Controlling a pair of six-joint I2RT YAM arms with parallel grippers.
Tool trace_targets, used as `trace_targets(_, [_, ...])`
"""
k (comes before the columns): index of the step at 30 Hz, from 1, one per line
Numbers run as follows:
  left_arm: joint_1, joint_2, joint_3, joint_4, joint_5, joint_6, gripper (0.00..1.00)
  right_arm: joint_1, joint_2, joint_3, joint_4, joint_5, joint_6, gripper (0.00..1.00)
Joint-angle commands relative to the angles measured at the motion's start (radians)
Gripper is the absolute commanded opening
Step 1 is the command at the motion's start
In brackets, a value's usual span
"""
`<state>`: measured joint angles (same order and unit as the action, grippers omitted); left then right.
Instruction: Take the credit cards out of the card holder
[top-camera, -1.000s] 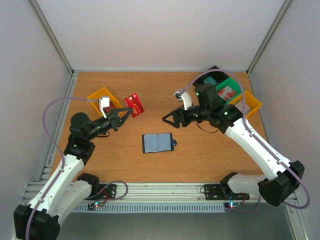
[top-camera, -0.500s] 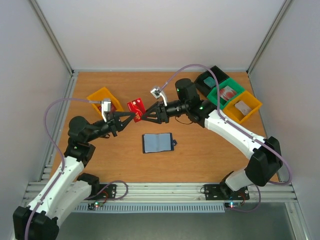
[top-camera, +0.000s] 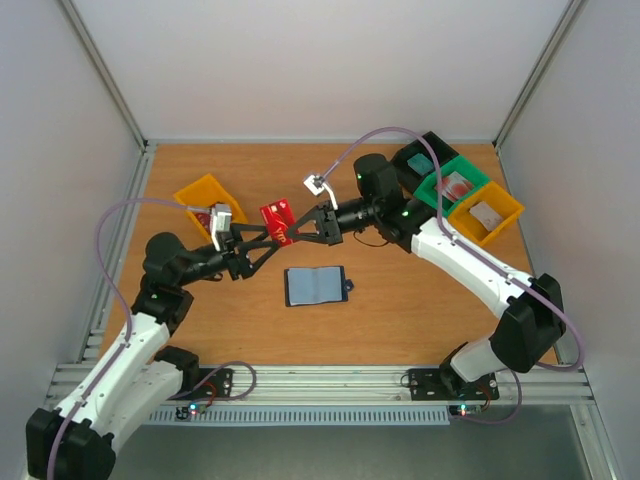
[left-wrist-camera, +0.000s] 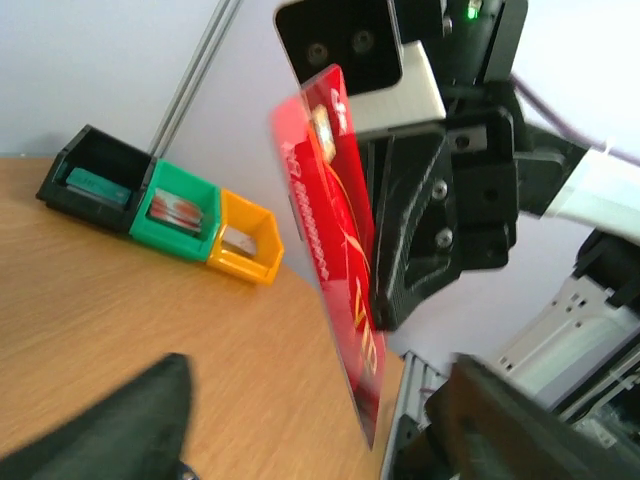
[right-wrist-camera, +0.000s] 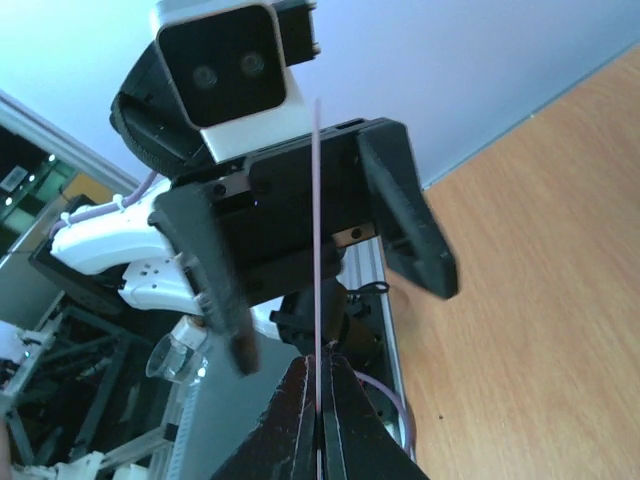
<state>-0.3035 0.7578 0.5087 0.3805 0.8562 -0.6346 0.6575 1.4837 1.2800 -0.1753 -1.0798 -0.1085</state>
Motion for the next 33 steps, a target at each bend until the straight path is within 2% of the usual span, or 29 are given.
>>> trace_targets(1, [-0.002, -0.022, 0.051, -0.195, 0.022, 0.337, 0.83, -0.028, -0.017, 0.076, -0.249, 0.024, -0.014, 0.01])
trace_targets(3, [-0.003, -0.057, 0.109, -0.415, -0.049, 0.646, 0.85, -0.041, -0.004, 0.111, -0.378, 0.056, -0.030, 0.01])
trace_targets(4, [-0.004, -0.076, 0.123, -0.489, -0.095, 0.894, 0.85, -0.052, 0.013, 0.128, -0.437, 0.059, -0.010, 0.01])
trace_targets(6, [-0.008, -0.134, 0.109, -0.505, -0.172, 1.237, 0.82, -0.071, 0.039, 0.145, -0.512, 0.045, 0.042, 0.01])
trace_targets(7, [-0.012, -0.158, 0.081, -0.448, -0.197, 1.366, 0.83, -0.073, 0.047, 0.144, -0.526, 0.036, 0.074, 0.01])
trace_targets(8, [-0.018, -0.177, 0.042, -0.356, -0.207, 1.570, 0.84, -0.073, 0.050, 0.142, -0.529, 0.031, 0.099, 0.01])
trace_targets(10, [-0.040, -0.177, -0.068, -0.079, -0.201, 1.848, 0.88, -0.069, 0.058, 0.136, -0.512, 0.026, 0.163, 0.01])
trace_targets(11, [-0.053, -0.150, -0.114, 0.024, -0.193, 2.061, 0.89, -0.065, 0.062, 0.135, -0.499, 0.020, 0.174, 0.01])
trace_targets(14, [-0.088, -0.014, -0.173, 0.328, -0.192, 2.384, 0.92, -0.057, 0.076, 0.133, -0.467, 0.019, 0.199, 0.01])
trace_targets(16, [-0.104, 0.070, -0.166, 0.445, -0.215, 2.462, 0.91, -0.051, 0.072, 0.112, -0.414, 0.009, 0.234, 0.01])
trace_targets(17, [-0.112, 0.090, -0.161, 0.455, -0.225, 2.484, 0.89, -0.047, 0.069, 0.103, -0.391, 0.003, 0.248, 0.01])
trace_targets(20, [-0.127, 0.082, -0.151, 0.390, -0.220, 2.546, 0.84, -0.035, 0.065, 0.091, -0.374, 0.009, 0.261, 0.01])
trace_targets(24, [-0.158, 0.095, -0.142, 0.383, -0.290, 2.547, 0.69, -0.029, 0.062, 0.084, -0.392, 0.019, 0.250, 0.01])
trace_targets(26, [-0.165, 0.088, -0.145, 0.352, -0.286, 2.561, 0.56, -0.028, 0.059, 0.084, -0.388, 0.019, 0.253, 0.01])
trace_targets(31, [-0.187, 0.091, -0.151, 0.329, -0.260, 2.592, 0.02, -0.023, 0.077, 0.116, -0.398, 0.017, 0.241, 0.01])
trace_targets(33, [-0.195, 0.090, -0.148, 0.330, -0.290, 2.575, 0.00, -0.023, 0.074, 0.116, -0.400, 0.018, 0.234, 0.01])
